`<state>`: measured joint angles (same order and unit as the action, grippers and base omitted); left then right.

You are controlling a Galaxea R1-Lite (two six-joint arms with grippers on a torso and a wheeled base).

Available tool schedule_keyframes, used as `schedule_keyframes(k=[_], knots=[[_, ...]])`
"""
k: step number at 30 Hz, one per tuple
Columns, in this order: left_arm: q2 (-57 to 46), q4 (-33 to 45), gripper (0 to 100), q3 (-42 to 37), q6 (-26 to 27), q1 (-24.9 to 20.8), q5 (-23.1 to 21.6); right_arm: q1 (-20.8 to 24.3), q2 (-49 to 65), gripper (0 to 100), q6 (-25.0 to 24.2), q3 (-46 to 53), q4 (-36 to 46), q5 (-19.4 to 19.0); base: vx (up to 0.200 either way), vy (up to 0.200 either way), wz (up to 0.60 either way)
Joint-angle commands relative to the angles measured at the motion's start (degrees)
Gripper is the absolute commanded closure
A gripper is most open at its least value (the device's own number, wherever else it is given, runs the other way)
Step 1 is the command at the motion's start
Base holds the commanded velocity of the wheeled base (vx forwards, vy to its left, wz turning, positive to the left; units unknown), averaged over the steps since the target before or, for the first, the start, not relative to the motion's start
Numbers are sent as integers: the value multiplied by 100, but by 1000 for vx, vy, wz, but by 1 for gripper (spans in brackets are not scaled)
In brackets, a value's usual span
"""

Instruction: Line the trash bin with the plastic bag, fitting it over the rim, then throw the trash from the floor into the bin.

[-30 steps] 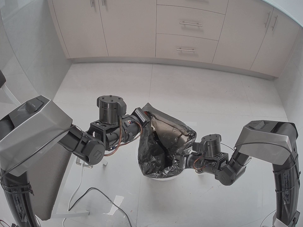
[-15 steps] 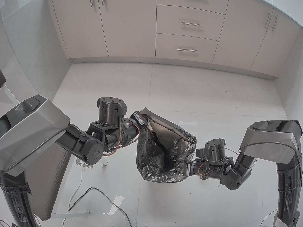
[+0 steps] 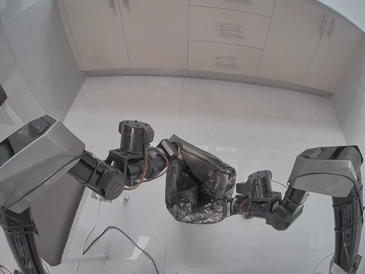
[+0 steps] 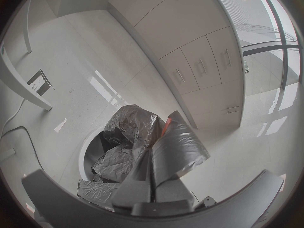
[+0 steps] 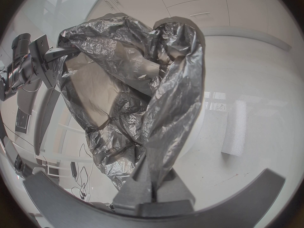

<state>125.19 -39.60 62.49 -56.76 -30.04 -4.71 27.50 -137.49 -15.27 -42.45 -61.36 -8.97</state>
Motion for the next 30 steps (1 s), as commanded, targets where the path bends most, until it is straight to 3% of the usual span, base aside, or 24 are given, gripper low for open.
schedule_keyframes(k=[1,19,20,30], knots=[[76,48,100,-9,-2,-2,-4,-26,-68,100,7,8,1,10,0,0,0],[155,180,100,106,86,7,5,-96,-165,100,51,-62,-8,229,0,0,0],[155,180,100,106,86,-2,5,-96,-165,0,51,-62,-8,238,0,0,0],[147,171,100,106,86,7,5,-96,143,0,68,79,-61,273,0,0,0]])
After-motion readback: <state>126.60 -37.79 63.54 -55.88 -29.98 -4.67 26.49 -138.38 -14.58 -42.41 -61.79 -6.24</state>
